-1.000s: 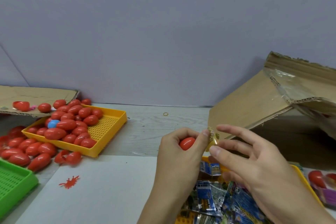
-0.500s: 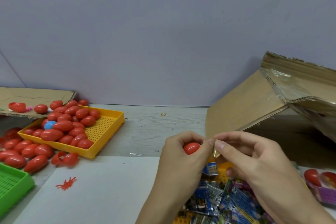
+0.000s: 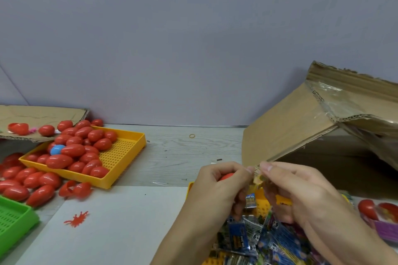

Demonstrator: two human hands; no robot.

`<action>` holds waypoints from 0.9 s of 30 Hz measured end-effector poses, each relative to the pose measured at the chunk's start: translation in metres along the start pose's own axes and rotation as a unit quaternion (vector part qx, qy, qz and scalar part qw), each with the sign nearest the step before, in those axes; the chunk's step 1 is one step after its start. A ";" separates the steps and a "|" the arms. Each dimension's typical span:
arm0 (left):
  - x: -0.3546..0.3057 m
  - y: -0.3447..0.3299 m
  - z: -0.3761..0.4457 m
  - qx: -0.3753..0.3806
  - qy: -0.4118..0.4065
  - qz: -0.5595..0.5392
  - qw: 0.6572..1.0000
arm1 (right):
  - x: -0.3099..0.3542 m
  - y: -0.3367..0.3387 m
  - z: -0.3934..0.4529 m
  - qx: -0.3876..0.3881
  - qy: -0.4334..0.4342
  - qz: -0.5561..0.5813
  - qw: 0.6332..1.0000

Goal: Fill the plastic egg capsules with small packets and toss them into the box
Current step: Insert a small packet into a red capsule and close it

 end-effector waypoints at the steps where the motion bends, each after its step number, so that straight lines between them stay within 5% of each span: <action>1: 0.001 0.000 0.000 0.006 0.007 0.000 1.000 | 0.002 -0.001 0.000 0.005 0.010 -0.014 1.000; 5: 0.004 -0.002 0.001 0.020 0.012 -0.010 1.000 | 0.003 0.003 0.000 -0.015 0.026 -0.059 0.998; 11: 0.002 0.001 0.004 -0.001 -0.003 -0.062 0.998 | 0.000 0.005 0.002 -0.033 0.015 0.115 0.993; 17: 0.008 0.006 0.006 -0.070 -0.006 -0.231 0.970 | -0.009 0.020 0.000 -0.152 -0.015 0.127 0.980; 22: 0.005 0.014 0.006 -0.125 -0.059 -0.065 0.988 | -0.012 0.021 0.000 -0.153 -0.034 0.122 0.980; 27: -0.006 0.018 -0.001 -0.135 -0.126 -0.081 0.979 | -0.013 0.018 0.001 -0.143 -0.037 0.125 0.981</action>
Point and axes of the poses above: each hand's wrist, its own z-axis towards the middle knuckle, its own y-axis out of the back of the hand, x = y × z, the point moved 6 cm from there along z, towards the middle knuckle, and after that the axes turned 8 degrees about x, right-handed, at the moved point
